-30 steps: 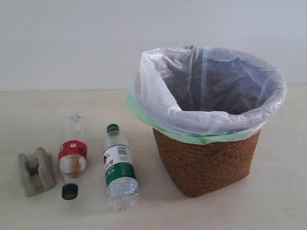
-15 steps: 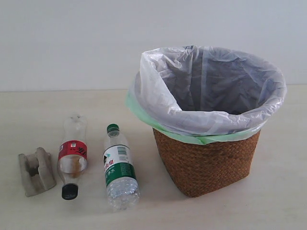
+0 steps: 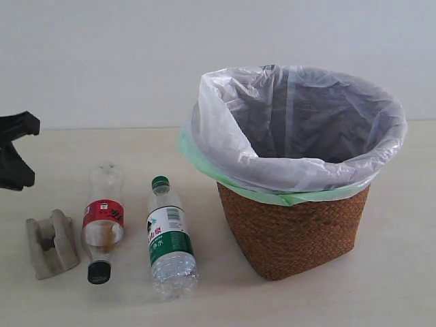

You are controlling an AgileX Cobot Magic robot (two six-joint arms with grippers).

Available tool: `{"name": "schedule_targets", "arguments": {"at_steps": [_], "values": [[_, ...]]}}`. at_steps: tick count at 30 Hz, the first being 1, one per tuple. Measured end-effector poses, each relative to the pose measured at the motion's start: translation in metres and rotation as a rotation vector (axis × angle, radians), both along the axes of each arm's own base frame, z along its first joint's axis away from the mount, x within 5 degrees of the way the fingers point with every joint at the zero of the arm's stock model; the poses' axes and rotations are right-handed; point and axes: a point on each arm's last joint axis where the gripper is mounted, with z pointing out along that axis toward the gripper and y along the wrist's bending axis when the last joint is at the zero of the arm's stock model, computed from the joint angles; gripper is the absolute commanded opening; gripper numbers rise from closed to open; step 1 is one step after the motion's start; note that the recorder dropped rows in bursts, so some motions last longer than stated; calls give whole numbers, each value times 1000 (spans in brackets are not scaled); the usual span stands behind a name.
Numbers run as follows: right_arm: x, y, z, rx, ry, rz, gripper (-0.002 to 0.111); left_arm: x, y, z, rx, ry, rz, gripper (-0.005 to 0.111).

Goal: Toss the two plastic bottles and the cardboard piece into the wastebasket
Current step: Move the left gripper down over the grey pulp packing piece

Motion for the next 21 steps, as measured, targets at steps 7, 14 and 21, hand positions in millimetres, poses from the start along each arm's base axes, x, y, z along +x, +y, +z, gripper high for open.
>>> {"name": "schedule_targets", "arguments": {"at_steps": [7, 14, 21], "values": [[0, 0, 0, 0, 0, 0, 0, 18, -1, -40, -32, 126, 48, 82], [0, 0, 0, 0, 0, 0, 0, 29, -3, -72, -85, 237, 125, 83], [0, 0, 0, 0, 0, 0, 0, 34, -2, -91, -92, 305, 164, 83]]}}
